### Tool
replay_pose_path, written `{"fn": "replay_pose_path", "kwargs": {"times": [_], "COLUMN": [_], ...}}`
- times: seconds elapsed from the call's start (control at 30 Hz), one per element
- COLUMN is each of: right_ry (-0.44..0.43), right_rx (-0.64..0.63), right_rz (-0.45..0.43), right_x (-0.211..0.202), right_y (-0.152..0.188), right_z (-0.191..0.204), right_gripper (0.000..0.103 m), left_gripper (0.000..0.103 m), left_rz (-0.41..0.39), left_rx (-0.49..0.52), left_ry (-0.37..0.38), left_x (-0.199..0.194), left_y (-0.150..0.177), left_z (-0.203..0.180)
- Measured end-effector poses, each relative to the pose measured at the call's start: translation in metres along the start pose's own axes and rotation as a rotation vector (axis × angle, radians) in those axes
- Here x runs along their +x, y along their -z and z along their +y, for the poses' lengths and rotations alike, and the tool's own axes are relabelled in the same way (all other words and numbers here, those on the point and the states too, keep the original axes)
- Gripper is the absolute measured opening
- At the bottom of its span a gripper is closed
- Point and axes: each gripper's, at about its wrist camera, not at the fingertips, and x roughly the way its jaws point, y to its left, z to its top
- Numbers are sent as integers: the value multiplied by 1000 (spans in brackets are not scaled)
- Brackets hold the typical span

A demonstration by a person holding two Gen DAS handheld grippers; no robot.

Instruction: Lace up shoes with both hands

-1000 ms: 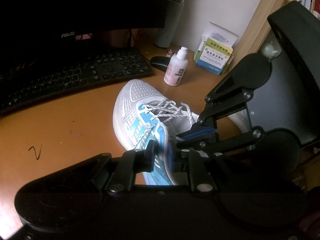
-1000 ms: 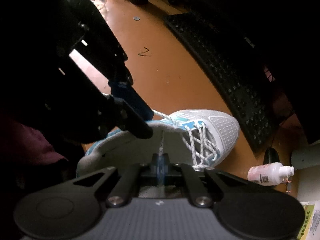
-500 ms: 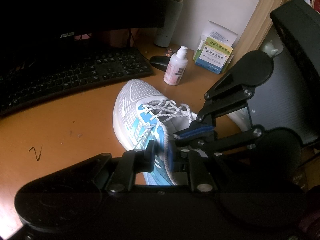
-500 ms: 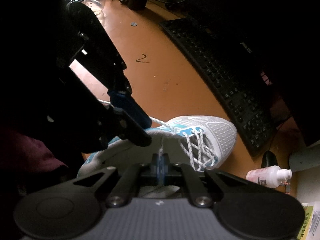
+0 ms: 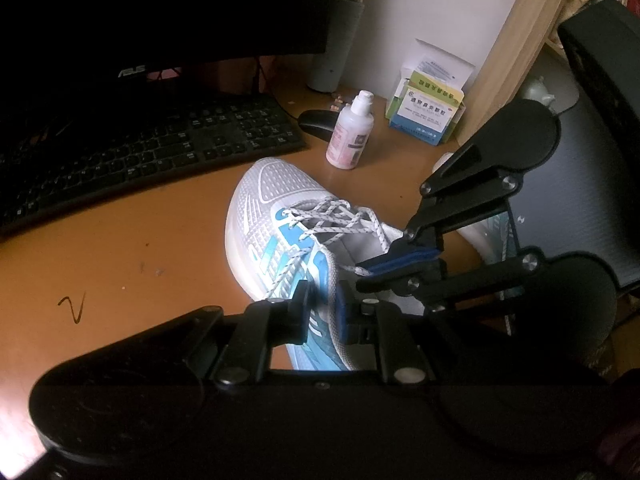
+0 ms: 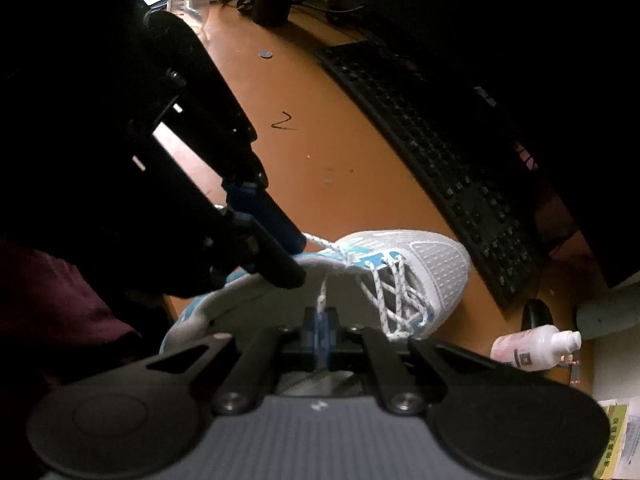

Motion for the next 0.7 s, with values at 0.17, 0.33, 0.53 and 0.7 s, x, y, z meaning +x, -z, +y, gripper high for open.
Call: {"fn": "replay_pose_path", "kwargs": {"times": [0.17,0.33,0.53,0.7], "right_ry": [3,4,2,-2], "right_rx": [5,10,37,32], "right_rz": [-6,-8,-29,-30], "right_x": [2,4,-3,-4], "right_y": [-2,-2,0,-1], "right_z": [0,-1,-4,-3], "right_gripper": [3,3,3,3], "left_gripper": [12,12,12,12], "left_rz": [2,3,5,6], "left_rx": [2,1,4,6], "left_ry": [-1,-2,-2,-3], "left_x": [1,1,1,1], "left_y": [0,0,-1,-1], "left_z": [0,0,-1,0]}}
